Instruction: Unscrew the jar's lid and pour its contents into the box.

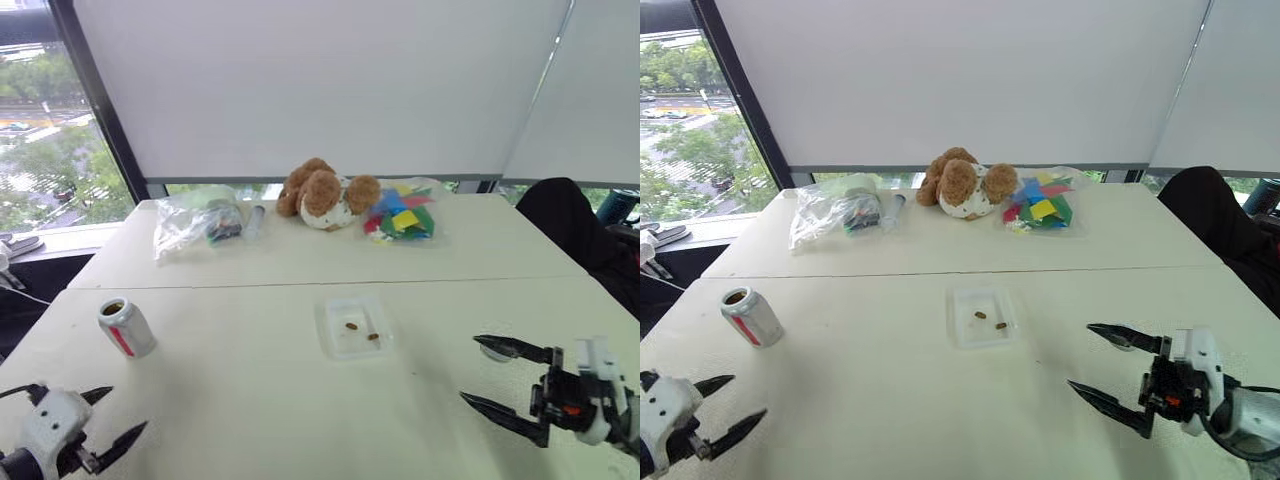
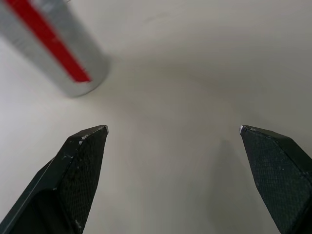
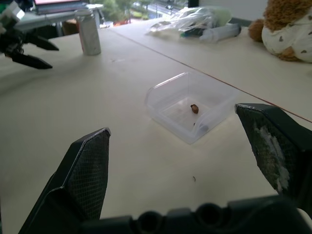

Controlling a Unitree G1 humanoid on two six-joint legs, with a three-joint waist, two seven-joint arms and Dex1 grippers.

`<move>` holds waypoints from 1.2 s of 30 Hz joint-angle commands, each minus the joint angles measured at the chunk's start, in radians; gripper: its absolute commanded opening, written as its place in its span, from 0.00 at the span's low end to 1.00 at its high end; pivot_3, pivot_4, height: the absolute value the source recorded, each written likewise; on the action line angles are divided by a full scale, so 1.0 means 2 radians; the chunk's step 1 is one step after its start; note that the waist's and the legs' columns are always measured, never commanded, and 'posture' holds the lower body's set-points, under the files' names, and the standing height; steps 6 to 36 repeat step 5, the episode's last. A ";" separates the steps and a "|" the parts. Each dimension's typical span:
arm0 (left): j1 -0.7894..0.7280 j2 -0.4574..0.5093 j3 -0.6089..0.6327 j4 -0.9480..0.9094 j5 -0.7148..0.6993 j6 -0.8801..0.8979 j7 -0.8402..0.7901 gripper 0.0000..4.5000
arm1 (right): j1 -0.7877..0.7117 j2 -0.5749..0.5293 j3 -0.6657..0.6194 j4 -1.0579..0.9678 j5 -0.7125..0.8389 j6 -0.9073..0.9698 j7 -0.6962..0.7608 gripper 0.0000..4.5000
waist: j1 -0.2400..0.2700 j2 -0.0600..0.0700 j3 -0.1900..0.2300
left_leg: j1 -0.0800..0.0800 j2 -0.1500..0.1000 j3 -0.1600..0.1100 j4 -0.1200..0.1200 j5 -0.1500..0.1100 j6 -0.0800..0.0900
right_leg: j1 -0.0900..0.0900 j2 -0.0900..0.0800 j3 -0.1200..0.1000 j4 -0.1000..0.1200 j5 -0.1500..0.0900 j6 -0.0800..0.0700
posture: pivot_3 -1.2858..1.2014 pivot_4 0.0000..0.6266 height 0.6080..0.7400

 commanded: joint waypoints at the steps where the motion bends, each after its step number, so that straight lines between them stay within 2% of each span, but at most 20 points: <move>1: 0.026 0.021 0.027 -0.049 -0.002 -0.037 -0.059 0.99 | -0.001 -0.026 -0.036 -0.001 0.019 0.015 0.019 1.00 | 0.003 0.000 0.000 | 0.000 0.000 0.000 0.000 0.000 0.000 | 0.000 0.000 0.000 -0.001 0.000 0.000 | 0.52 0.24 1.00; 5: 0.005 0.019 0.021 -0.047 -0.015 -0.011 -0.060 0.99 | -0.030 -0.023 -0.010 0.003 -0.005 0.006 0.011 1.00 | 0.004 0.000 0.000 | 0.000 0.001 0.000 -0.001 0.000 0.001 | 0.000 0.000 0.000 -0.001 0.000 0.000 | 0.52 0.24 1.00; 36: 0.005 0.019 0.021 -0.047 -0.015 -0.011 -0.060 0.99 | -0.030 -0.023 -0.010 0.003 -0.005 0.006 0.011 1.00 | 0.004 0.000 0.000 | 0.000 0.001 0.000 -0.001 0.000 0.001 | 0.000 0.000 0.000 -0.001 0.000 0.000 | 0.52 0.24 1.00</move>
